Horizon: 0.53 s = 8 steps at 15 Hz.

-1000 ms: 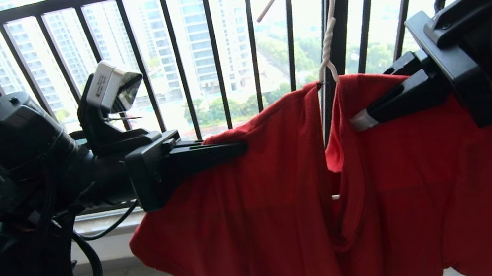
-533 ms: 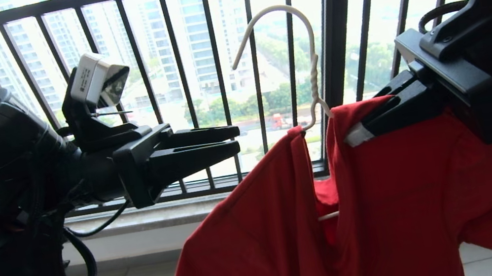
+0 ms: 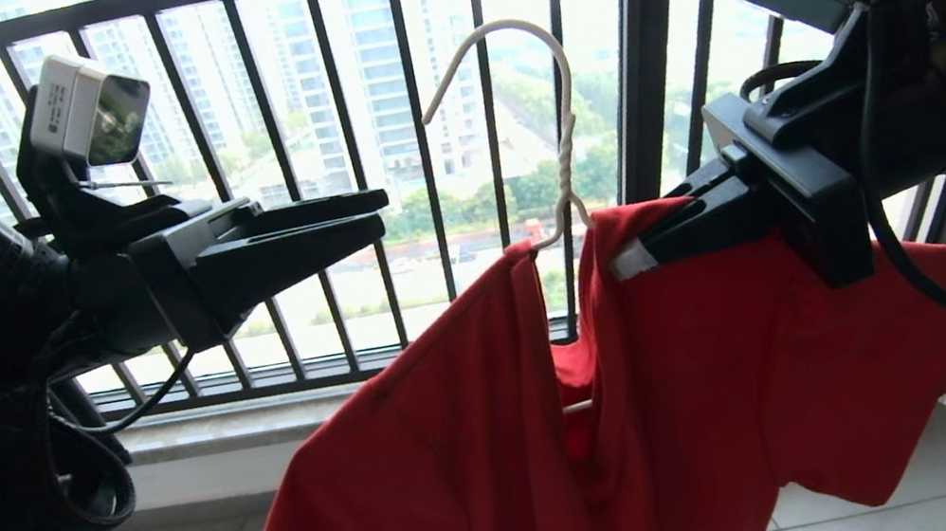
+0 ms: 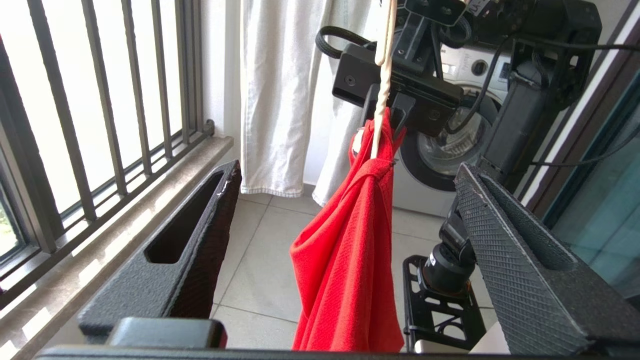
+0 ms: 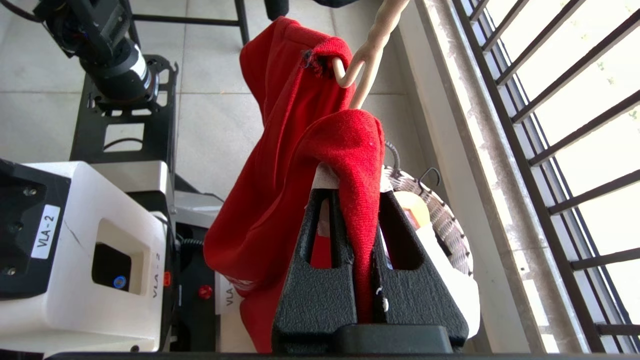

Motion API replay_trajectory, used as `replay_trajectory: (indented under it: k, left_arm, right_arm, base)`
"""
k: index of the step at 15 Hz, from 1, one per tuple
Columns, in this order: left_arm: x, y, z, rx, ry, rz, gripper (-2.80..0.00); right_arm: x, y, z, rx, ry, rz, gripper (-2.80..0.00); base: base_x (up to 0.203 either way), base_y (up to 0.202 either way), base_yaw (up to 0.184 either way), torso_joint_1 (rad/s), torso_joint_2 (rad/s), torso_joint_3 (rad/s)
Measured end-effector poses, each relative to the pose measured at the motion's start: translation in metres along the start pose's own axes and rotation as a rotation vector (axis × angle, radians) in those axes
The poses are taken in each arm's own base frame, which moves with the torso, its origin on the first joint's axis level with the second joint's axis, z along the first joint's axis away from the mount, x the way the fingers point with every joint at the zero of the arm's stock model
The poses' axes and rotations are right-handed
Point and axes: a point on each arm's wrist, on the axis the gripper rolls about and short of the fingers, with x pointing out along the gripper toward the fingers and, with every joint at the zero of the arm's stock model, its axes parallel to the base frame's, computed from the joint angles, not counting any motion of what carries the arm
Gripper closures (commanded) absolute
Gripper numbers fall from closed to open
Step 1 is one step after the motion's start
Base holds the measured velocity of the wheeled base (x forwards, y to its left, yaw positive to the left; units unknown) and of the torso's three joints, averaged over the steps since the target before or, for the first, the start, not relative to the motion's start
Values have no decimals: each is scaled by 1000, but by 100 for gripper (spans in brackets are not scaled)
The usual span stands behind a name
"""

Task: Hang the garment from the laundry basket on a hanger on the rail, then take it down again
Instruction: Hang the clothes rack on the clothesline

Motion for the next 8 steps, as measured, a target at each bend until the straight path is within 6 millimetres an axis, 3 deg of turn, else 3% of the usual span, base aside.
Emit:
replay_trajectory:
  k: [2, 3, 8]
  left_arm:
    - [-3, -4, 9, 1, -50, 57, -280]
    - [-4, -6, 13, 9, -69, 77, 0]
    - [-9, -17, 21, 11, -93, 99, 0]
  right_arm:
    - [1, -7, 0, 34, -45, -30, 0]
    - [3, -9, 1, 45, -73, -46, 0]
    - [-13, -11, 5, 105, -139, -140, 0]
  base:
    - [0, 0, 0, 0, 0, 0]
    - [0, 0, 0, 0, 0, 0]
    - [0, 0, 0, 0, 0, 0]
